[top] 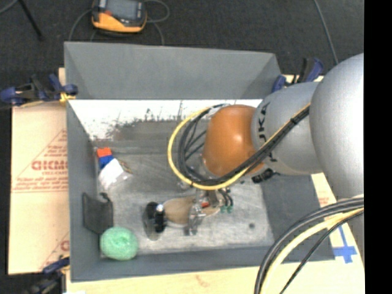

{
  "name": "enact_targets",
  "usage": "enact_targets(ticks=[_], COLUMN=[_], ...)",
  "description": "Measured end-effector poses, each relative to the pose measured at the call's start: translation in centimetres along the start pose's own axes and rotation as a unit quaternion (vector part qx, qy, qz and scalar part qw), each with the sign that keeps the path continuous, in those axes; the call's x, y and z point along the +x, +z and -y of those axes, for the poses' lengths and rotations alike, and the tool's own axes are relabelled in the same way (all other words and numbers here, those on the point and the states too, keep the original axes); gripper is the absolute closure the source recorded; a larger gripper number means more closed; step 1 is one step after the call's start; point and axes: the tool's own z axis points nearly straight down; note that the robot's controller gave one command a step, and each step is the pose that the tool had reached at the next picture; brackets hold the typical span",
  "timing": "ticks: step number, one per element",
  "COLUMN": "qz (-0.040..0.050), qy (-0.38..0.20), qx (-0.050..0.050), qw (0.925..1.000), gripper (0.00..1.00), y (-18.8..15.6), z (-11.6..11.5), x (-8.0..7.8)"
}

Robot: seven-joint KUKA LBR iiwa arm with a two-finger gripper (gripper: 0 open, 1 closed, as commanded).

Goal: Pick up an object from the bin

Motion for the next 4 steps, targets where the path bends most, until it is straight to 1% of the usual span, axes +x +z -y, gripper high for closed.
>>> enact_targets(ticks=[1,2,3,4], qz=[0.0052,0.0033,0.0046,0.0046], qy=[0.006,0.002,0.007,0.007], qx=[-0.001,-0.001,0.000,0.000], qw=[1.0000,1.0000,1.0000,1.0000], gripper=[0.00,0.00,1.00,1.00], y=[-0.42,-0.26,-0.66,-0.66], z=[-0.81,-0.26,-0.66,-0.66], x=[0.45,0.06,0.17,0.17])
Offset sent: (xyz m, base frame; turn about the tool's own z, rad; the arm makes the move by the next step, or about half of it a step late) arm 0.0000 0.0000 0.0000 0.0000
